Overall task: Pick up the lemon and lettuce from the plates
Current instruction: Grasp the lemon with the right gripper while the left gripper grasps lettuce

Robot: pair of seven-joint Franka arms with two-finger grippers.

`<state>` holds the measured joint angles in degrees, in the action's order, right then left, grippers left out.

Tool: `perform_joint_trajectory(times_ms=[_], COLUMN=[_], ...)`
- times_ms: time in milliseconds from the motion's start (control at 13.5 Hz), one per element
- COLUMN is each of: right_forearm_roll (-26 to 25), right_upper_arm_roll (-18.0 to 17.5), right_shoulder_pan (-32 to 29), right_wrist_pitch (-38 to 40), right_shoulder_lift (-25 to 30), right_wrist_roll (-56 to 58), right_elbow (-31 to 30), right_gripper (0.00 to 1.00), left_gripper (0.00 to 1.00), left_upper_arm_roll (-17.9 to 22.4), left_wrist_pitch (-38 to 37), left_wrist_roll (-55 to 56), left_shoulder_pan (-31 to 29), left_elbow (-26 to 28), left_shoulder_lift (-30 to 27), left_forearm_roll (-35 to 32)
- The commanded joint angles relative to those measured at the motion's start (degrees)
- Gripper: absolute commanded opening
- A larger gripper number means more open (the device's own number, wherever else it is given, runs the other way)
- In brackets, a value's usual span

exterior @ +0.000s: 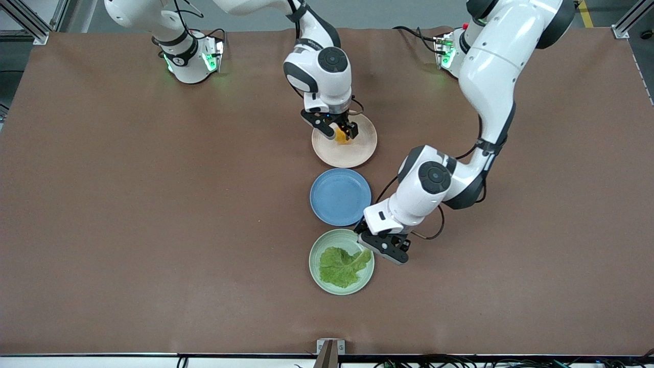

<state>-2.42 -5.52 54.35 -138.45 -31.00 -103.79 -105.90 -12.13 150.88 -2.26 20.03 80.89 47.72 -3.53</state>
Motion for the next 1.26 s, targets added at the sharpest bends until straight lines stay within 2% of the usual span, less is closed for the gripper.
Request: perform_joint_trajectory(times_ms=[0,74,223,297,446,520,669,818,1041,1115,1189], right_forearm_roll=[-3.28,-3.46,-3.46,-3.38,-3.2,-3.2,-3.29,-3.11,-2.94,-2.68,-2.59], right_upper_arm_roll=[0.77,0.77,0.68,0.68,0.59,0.68,0.77,0.68,0.59,0.59,0.59], right_shoulder_pan=[1.63,2.07,2.34,2.43,2.08,1.55,-1.6,-8.35,-20.47,-24.86,-28.73], right_wrist_pitch=[0.29,0.29,0.2,0.2,0.72,1.16,3.78,8.1,8.9,8.82,8.73], right_shoulder_lift=[-4.85,-5.47,-5.83,-5.83,-5.57,-5.13,-2.34,1.45,5.67,6.29,6.39], right_wrist_roll=[-5.44,-5.89,-5.9,-5.9,-5.64,-5.11,1.08,14.87,34.11,41.05,47.3], right_elbow=[4.64,4.91,4.91,4.91,4.91,5.09,5.0,4.65,2.37,1.58,1.14], right_gripper=[0.99,0.94,0.73,0.56,0.12,0.02,0.0,0.0,0.0,0.0,0.0], left_gripper=[0.74,0.73,0.67,0.66,0.64,0.61,0.57,0.51,0.4,0.35,0.24], left_upper_arm_roll=[0.53,0.62,2.01,3.33,3.87,3.87,3.87,3.96,3.96,3.96,3.96], left_wrist_pitch=[8.25,11.16,16.0,16.46,16.64,16.9,17.16,19.17,19.71,19.71,19.63], left_wrist_roll=[-3.27,-3.27,-4.5,-5.46,-5.56,-5.47,-5.47,-5.47,-5.47,-5.39,-5.12], left_shoulder_pan=[0.62,0.71,1.93,2.98,3.61,3.78,3.96,3.96,3.96,3.96,3.96], left_elbow=[-2.49,-2.49,-2.58,-2.49,-2.58,-2.58,-2.84,-2.84,-2.75,-2.75,-2.75], left_shoulder_lift=[4.82,6.32,8.17,8.35,9.05,9.32,10.02,11.07,11.69,11.69,11.69], left_forearm_roll=[-5.07,-5.17,-6.48,-7.1,-7.02,-7.02,-7.11,-7.11,-7.11,-7.11,-7.11])
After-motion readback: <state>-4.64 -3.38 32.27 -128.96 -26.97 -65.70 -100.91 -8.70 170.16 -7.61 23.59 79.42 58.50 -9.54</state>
